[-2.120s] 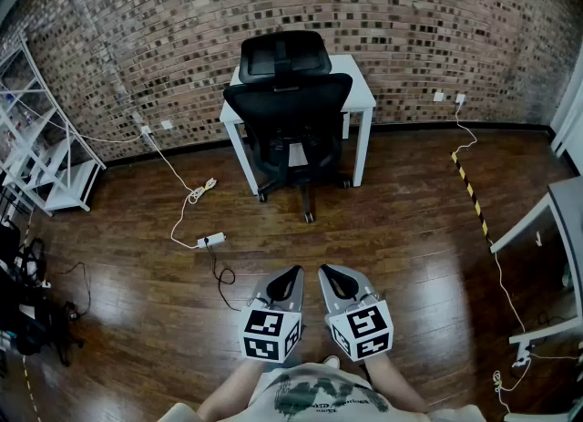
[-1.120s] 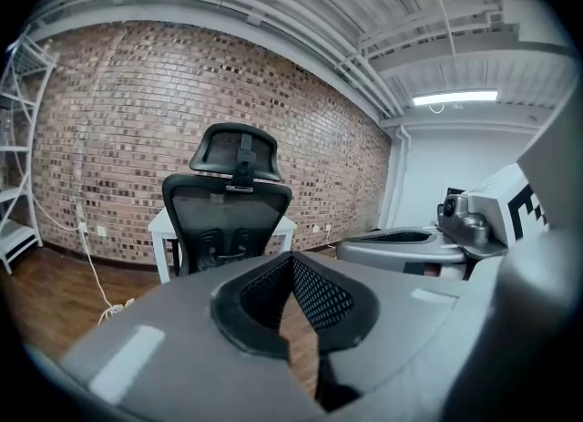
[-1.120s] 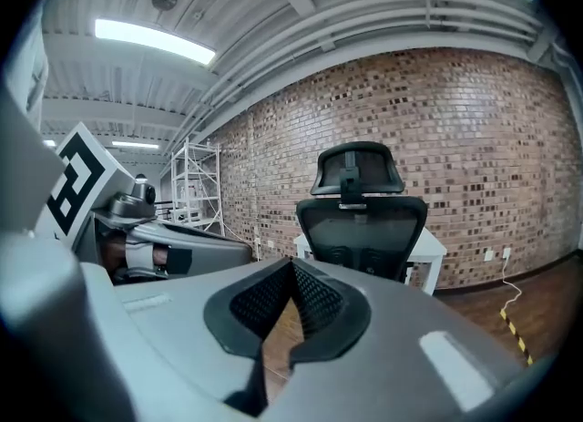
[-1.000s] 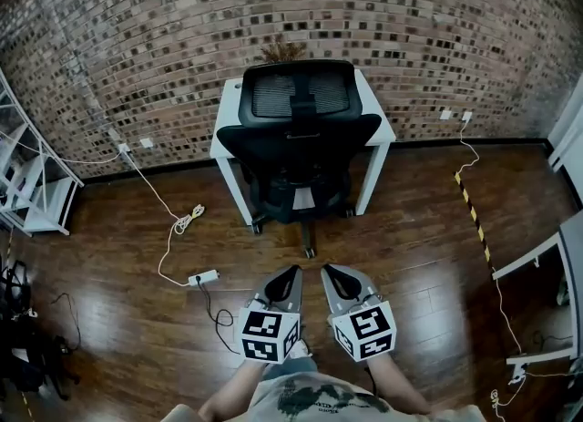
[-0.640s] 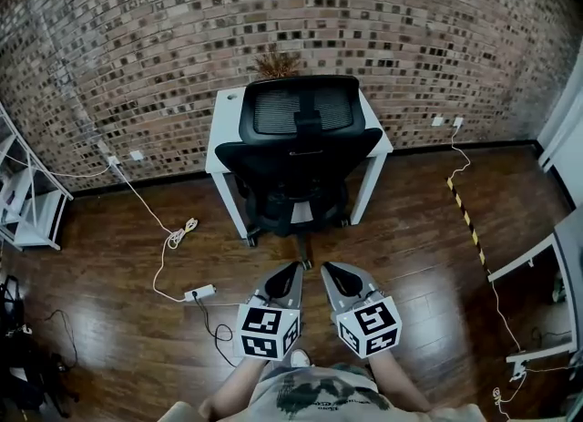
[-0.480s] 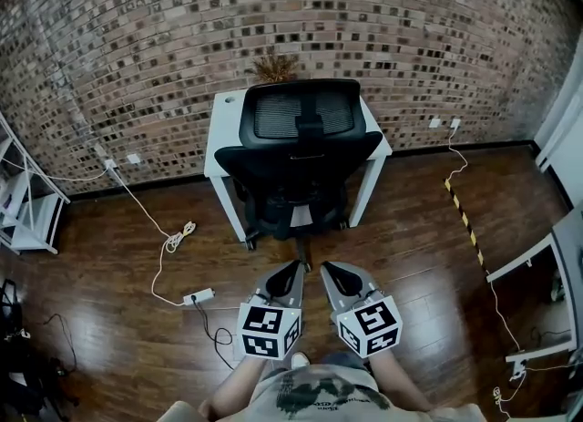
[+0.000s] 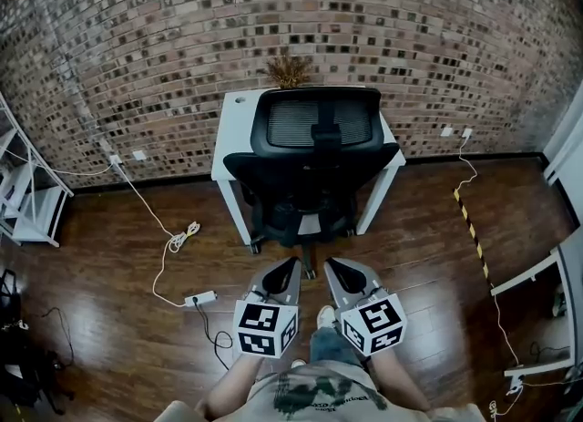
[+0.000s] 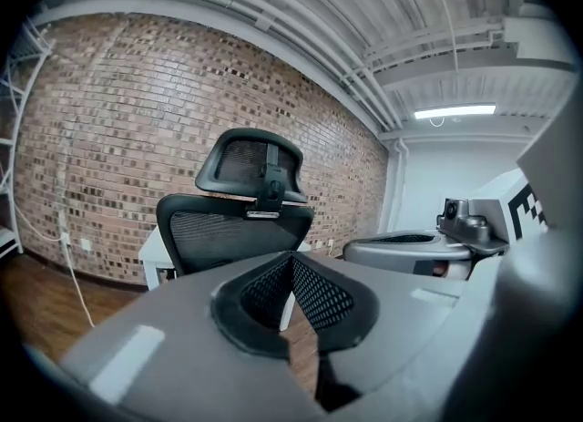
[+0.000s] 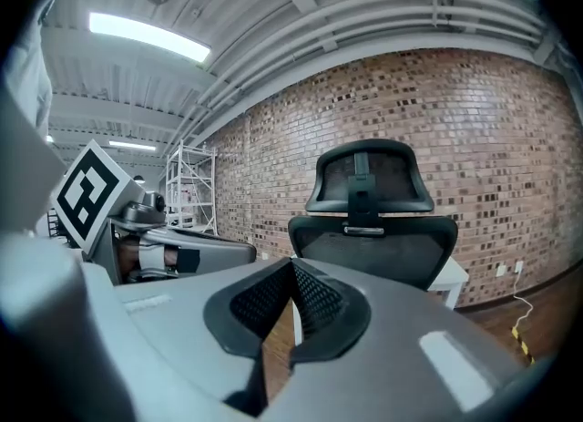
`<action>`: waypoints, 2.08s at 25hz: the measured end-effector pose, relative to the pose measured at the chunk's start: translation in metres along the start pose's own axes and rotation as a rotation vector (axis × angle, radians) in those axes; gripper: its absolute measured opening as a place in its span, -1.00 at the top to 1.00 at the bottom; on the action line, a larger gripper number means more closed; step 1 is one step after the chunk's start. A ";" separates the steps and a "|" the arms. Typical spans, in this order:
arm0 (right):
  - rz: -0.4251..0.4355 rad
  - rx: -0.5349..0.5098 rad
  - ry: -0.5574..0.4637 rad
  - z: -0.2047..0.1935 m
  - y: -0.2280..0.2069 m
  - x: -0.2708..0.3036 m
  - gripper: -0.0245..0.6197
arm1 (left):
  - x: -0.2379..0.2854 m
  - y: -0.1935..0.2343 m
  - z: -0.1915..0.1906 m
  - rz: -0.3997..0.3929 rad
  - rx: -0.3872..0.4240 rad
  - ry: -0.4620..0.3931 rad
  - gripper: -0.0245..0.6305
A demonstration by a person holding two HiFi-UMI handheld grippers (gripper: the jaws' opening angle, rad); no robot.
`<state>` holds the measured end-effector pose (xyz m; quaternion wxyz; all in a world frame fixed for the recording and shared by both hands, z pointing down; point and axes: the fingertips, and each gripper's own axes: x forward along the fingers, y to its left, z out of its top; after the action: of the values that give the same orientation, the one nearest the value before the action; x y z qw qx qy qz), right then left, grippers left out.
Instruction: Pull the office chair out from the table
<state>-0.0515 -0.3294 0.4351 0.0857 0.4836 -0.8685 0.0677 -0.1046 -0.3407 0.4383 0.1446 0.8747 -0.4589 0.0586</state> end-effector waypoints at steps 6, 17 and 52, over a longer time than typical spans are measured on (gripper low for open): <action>0.029 -0.005 -0.008 0.011 -0.031 0.032 0.92 | 0.035 0.024 0.019 0.027 0.010 -0.013 0.88; 0.063 -0.066 -0.099 0.073 -0.124 0.082 0.80 | 0.113 0.064 0.088 0.043 0.066 -0.065 0.87; 0.436 -0.052 -0.040 0.139 -0.301 0.183 0.08 | 0.218 0.197 0.184 -0.217 0.255 -0.045 -0.12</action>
<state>0.0988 -0.6667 0.3486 0.0640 0.2832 -0.9555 0.0526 -0.1471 -0.6742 0.3542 0.0279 0.9315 -0.3536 0.0808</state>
